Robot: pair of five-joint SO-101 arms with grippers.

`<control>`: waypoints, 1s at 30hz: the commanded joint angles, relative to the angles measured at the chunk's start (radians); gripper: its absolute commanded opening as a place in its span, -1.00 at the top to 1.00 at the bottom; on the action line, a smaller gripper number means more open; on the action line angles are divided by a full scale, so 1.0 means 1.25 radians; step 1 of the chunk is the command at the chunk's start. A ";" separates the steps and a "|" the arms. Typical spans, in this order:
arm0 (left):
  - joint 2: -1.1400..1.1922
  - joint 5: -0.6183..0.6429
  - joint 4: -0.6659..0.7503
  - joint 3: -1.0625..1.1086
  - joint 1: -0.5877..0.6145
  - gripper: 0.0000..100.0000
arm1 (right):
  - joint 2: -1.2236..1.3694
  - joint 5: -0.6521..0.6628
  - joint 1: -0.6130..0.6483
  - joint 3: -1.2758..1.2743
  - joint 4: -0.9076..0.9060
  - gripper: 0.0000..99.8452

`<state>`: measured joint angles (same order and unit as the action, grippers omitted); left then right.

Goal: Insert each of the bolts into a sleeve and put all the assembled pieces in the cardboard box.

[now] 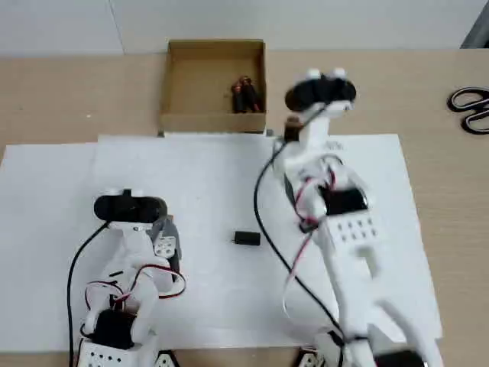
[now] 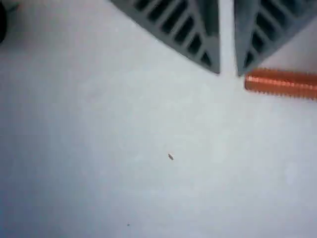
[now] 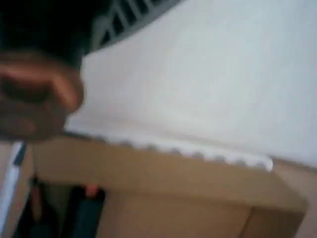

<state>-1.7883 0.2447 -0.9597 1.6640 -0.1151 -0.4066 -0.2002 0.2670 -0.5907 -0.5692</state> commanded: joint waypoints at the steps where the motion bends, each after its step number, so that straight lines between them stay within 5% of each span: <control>1: -0.007 -0.009 0.020 -0.006 -0.001 0.99 | 0.136 0.010 0.006 0.209 0.041 1.00; 15: -0.004 -0.010 0.018 -0.007 -0.002 0.99 | 0.647 0.006 0.039 0.786 0.099 1.00; 22: -0.004 -0.010 0.018 -0.008 -0.002 0.99 | 0.833 0.006 0.044 0.890 0.246 0.99; 30: -0.004 -0.007 0.018 -0.008 -0.002 0.99 | 0.902 0.009 0.085 0.924 0.249 0.99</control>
<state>-1.7883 0.2386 -0.9597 1.6640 -0.1151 0.7380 -0.2002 0.3529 0.4833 -0.2931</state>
